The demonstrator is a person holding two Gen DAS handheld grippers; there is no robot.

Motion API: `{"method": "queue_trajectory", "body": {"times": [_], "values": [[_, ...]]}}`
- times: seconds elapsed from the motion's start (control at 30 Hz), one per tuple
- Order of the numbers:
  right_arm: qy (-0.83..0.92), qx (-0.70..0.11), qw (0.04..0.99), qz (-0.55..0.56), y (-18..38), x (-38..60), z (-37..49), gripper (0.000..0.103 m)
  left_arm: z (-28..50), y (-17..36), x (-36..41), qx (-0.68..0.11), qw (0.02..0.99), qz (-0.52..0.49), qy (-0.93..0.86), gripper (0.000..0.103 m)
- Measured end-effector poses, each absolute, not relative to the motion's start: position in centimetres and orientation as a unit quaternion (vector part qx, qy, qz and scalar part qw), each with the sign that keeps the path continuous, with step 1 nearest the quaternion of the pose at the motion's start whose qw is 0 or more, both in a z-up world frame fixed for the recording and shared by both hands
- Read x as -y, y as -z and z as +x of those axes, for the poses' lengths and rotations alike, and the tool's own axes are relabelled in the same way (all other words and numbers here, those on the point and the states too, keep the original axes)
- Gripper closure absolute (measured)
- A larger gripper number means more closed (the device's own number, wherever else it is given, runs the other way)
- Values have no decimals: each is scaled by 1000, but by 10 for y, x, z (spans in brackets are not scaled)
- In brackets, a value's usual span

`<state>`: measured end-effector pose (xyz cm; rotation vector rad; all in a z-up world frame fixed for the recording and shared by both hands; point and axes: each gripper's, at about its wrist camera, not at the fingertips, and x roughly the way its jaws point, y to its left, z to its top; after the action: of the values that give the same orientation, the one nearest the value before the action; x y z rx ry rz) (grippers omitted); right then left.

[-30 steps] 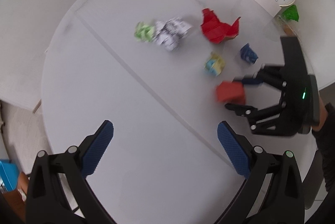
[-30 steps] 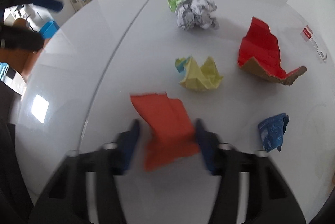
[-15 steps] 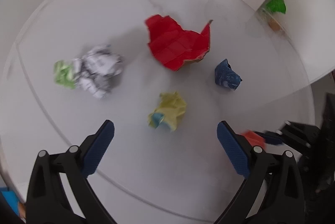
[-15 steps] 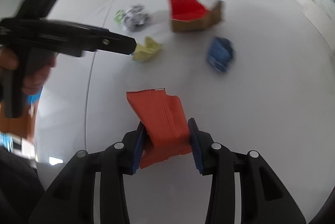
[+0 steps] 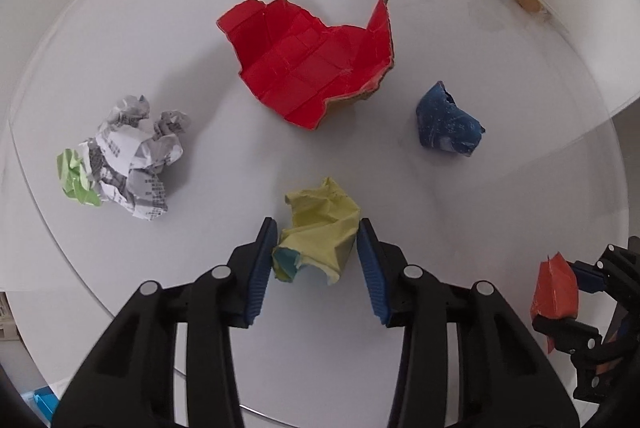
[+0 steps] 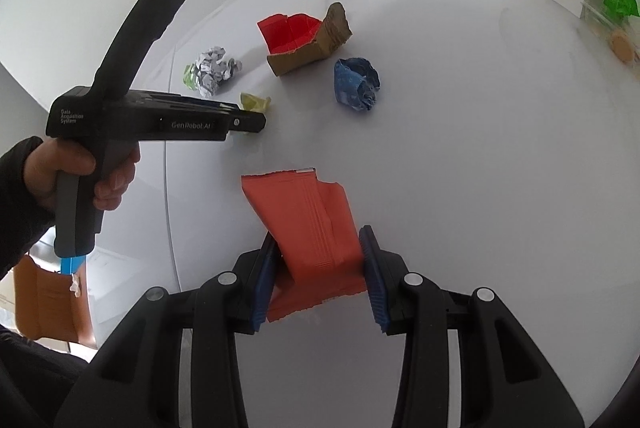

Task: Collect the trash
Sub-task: 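Grasp the orange paper with the right gripper while the left gripper grasps the yellow paper, then carry yellow and orange papers to the white bin and release both grippers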

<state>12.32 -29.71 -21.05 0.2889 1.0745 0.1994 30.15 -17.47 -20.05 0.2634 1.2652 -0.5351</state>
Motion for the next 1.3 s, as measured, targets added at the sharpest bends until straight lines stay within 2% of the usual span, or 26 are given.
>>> {"method": "queue_trajectory", "body": {"times": [0.23, 0.4, 0.87, 1.07, 1.3], "values": [[-105, -507, 845, 135, 204, 284, 122, 63, 284, 184, 157, -570, 778, 120, 238, 63], [-141, -510, 839, 130, 196, 247, 120, 63, 252, 152, 111, -566, 791, 100, 209, 63], [-308, -535, 784, 65, 162, 45, 78, 63, 75, 114, -134, -566, 823, 38, 33, 63], [-362, -546, 755, 26, 157, -39, 46, 63, 18, 124, -206, -576, 817, -15, -16, 63], [-396, -564, 723, -59, 173, -116, 14, 63, -23, 151, -254, -588, 806, -53, -44, 63]]}}
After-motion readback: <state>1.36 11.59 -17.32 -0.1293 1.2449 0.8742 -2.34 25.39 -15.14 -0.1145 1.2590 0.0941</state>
